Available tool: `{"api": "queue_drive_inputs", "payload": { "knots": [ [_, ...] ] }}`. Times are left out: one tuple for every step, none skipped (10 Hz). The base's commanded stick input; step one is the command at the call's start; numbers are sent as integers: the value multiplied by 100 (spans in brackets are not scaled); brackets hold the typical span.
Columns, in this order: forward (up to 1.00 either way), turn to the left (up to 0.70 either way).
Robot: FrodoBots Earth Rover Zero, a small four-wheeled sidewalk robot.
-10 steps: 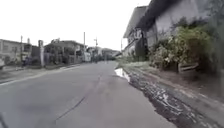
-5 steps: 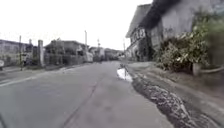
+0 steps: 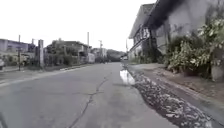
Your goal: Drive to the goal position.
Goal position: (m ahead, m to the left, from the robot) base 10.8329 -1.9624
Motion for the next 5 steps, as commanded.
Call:
{"api": "queue_drive_inputs", "payload": {
  "knots": [
    [100, 0],
    [100, 0],
    [100, 0],
    [100, 0],
    [100, 0]
  ]
}}
